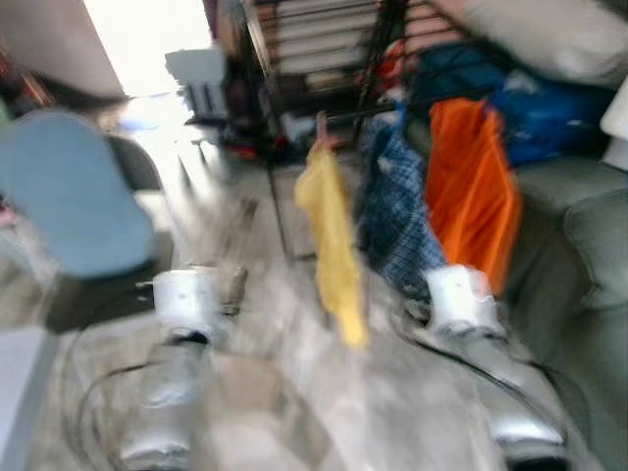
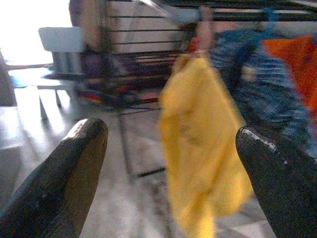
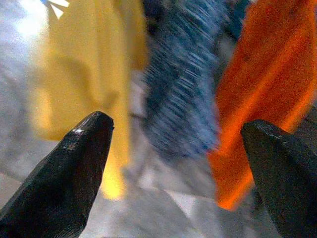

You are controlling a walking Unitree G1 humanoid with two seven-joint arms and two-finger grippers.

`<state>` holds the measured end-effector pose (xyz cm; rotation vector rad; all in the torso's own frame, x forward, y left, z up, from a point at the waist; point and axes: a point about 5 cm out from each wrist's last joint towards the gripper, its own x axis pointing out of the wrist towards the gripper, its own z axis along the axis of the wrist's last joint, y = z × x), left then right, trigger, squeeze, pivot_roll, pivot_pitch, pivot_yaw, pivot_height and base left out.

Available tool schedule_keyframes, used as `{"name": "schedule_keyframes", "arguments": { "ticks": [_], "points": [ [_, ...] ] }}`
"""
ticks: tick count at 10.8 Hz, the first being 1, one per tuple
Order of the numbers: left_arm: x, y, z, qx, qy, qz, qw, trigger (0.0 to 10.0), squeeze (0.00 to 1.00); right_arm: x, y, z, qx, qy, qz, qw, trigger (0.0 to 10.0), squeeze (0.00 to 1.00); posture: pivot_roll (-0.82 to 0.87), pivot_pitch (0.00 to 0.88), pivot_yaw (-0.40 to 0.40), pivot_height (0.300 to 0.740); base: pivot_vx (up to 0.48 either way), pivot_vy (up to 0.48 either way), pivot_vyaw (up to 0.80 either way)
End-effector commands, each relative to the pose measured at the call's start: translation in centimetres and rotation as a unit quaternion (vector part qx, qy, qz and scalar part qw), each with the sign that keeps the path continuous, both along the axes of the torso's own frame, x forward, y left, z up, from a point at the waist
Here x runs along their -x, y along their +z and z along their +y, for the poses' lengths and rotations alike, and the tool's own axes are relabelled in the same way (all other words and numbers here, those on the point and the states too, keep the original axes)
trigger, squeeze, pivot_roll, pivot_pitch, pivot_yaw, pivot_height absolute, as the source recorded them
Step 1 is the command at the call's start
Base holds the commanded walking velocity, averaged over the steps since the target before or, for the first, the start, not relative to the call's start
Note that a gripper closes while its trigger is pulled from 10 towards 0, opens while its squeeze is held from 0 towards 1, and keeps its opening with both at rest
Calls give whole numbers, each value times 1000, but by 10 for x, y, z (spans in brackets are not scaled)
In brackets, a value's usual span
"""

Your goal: Hang hanger

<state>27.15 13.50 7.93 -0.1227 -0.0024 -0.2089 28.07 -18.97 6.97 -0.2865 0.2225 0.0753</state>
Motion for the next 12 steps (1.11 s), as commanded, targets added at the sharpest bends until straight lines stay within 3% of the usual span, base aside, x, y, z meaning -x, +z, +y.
{"name": "schedule_keyframes", "arguments": {
  "ticks": [1,6,8,12],
  "points": [
    [0,-2,20,-16,26,6,1000,10000,0,-4,6,19,-19,23,-19,999,10000,0,-275,0,75,740,439,0,0],
    [-1,-5,15,-6,15,22,1000,10000,0,-5,3,21,-19,23,-9,1000,10000,0,-274,0,74,740,369,256,0],
    [-2,-8,11,8,10,36,999,10000,0,-5,3,20,-19,24,-9,999,10000,0,-278,0,71,740,0,469,0],
    [-2,-9,10,-4,2,33,999,10000,0,-6,5,19,-16,21,-16,1000,10000,0,-277,0,68,740,0,479,0]
  ]
}}
